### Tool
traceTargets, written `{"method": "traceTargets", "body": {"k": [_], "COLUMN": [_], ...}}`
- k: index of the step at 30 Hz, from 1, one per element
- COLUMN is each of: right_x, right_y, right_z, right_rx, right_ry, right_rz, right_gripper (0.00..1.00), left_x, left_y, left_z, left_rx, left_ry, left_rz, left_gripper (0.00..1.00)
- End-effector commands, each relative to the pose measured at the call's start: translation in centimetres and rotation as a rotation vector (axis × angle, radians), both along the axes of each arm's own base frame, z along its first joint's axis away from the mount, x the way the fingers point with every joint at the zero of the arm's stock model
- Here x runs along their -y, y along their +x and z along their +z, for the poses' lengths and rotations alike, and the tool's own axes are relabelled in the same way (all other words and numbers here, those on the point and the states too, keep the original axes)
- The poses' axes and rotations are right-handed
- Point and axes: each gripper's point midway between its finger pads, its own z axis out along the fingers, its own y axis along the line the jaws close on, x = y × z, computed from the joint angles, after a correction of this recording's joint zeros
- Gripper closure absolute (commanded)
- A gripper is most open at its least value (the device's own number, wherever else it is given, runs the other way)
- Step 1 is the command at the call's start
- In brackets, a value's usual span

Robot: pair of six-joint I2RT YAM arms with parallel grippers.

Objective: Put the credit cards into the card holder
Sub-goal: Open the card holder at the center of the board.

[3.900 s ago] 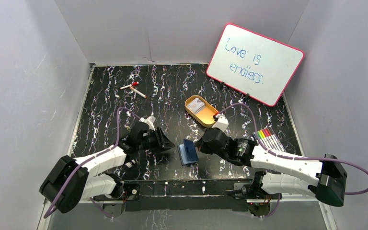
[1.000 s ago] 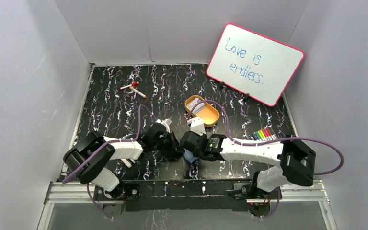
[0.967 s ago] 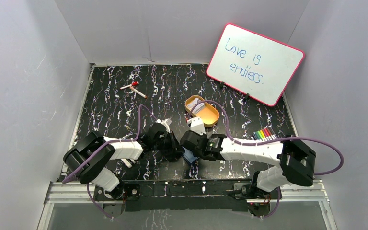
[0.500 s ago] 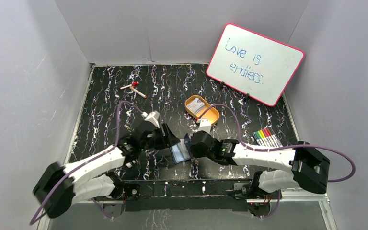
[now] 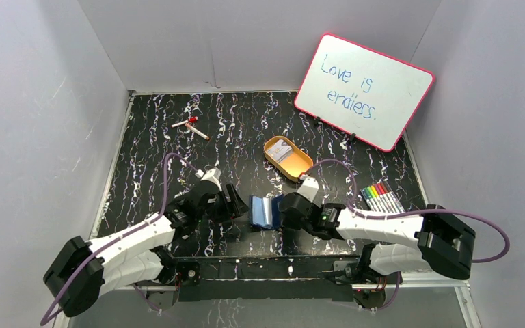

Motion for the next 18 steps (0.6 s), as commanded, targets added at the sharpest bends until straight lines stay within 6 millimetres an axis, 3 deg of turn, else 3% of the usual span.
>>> {"method": "traceTargets", "body": {"k": [1, 8, 13, 18], "right_x": [3.7, 4.7, 3.5, 2.0], "right_y": [-0.6, -0.5, -0.1, 0.1], "right_z": [-1.8, -1.7, -0.3, 0.5], "right_rx": [-0.027, -0.006, 0.014, 0.019], "right_ry": [-0.076, -0.113, -0.091, -0.063], "right_rz": [-0.088, -0.074, -0.045, -0.013], "right_gripper": [1.0, 1.0, 1.0, 1.0], "left_x": [2.4, 3.0, 3.5, 5.0], "left_y": [0.4, 1.4, 1.7, 1.4], "left_z": [1.2, 3.1, 5.1, 5.1], "left_rx": [0.008, 0.06, 0.112, 0.082], "left_ry": [-0.088, -0.122, -0.142, -0.153], "left_rz": [-0.055, -0.051, -0.08, -0.153], "left_gripper": [0.34, 0.34, 0.34, 0.32]}}
